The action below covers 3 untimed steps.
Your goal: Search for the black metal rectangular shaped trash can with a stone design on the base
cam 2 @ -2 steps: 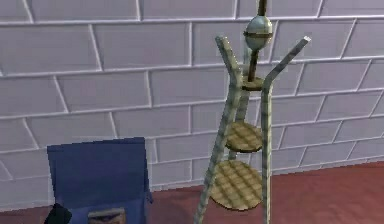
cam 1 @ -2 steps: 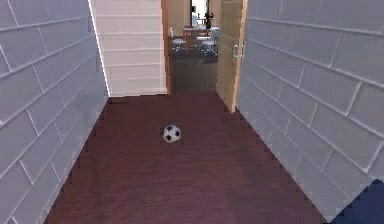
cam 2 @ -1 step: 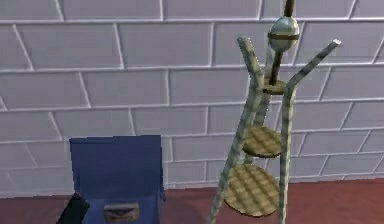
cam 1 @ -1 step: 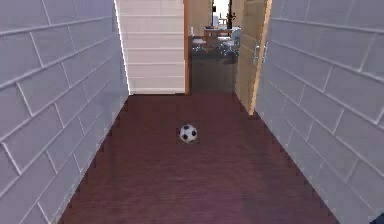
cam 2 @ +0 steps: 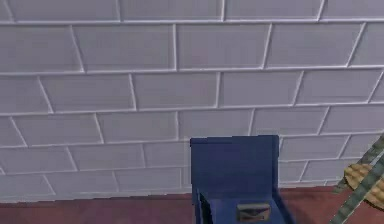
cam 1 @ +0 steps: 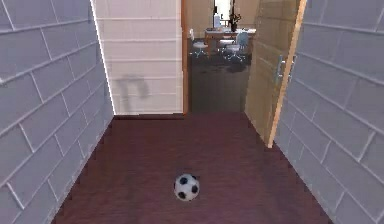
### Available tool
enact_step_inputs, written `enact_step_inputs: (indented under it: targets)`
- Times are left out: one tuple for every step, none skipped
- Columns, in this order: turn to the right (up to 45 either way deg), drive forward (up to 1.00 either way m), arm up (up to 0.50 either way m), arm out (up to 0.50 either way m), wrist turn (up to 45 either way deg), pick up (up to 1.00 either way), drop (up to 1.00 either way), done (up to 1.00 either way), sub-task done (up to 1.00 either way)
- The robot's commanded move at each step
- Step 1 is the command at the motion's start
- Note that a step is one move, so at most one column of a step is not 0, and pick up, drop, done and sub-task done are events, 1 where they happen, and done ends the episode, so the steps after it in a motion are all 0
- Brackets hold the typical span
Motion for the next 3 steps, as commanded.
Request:
enact_step_inputs:
  targets:
    - [24.0,0.0,0.0,0.0,0.0,0.0,0.0,0.0,0.0]
    - [0.0,0.05,0.0,0.0,0.0,0.0,0.0,0.0,0.0]
    - [0.0,1.0,0.0,0.0,0.0,0.0,0.0,0.0,0.0]
